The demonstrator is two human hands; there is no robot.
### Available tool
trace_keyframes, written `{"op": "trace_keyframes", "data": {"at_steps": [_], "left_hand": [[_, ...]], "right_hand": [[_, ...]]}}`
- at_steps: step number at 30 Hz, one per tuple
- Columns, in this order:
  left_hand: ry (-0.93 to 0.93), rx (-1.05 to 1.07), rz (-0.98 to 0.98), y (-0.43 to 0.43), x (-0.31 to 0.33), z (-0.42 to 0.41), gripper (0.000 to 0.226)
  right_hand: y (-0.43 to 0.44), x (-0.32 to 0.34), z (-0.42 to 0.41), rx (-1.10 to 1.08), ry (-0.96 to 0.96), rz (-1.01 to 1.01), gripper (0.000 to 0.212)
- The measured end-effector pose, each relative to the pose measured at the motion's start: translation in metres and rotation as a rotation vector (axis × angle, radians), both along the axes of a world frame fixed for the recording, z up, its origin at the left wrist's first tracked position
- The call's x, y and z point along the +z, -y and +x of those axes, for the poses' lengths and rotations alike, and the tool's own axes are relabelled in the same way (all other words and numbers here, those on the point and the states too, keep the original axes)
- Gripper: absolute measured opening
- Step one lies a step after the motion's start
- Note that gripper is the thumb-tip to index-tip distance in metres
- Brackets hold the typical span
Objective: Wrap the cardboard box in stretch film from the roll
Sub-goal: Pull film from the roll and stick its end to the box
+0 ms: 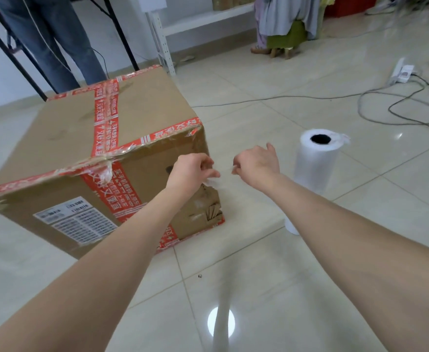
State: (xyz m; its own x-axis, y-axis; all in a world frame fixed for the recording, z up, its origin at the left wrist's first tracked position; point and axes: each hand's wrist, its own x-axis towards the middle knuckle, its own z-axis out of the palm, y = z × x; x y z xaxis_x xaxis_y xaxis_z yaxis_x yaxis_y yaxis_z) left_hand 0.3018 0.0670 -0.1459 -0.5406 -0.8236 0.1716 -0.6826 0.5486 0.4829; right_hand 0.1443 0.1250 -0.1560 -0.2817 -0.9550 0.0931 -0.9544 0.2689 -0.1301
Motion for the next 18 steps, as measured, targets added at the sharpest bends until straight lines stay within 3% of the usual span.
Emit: {"op": "trace_keyframes", "data": {"at_steps": [4,8,14,18], "left_hand": [[0.160,0.035,-0.144,0.001,-0.008,0.010,0.014],[0.128,0.104,-0.300,0.005,-0.014,0.018,0.016],[-0.004,0.070,-0.128,0.011,-0.009,0.027,0.013],[-0.005,0.042,-0.218,0.018,0.000,0.036,0.013]], "right_hand": [[0.011,-0.009,0.005,-0.047,0.035,-0.086,0.020],[0.020,-0.014,0.006,-0.070,0.011,-0.155,0.027],[0.033,-0.008,0.018,-0.130,0.053,-0.208,0.029],[0.037,-0.011,0.021,-0.119,0.082,-0.225,0.028]]}}
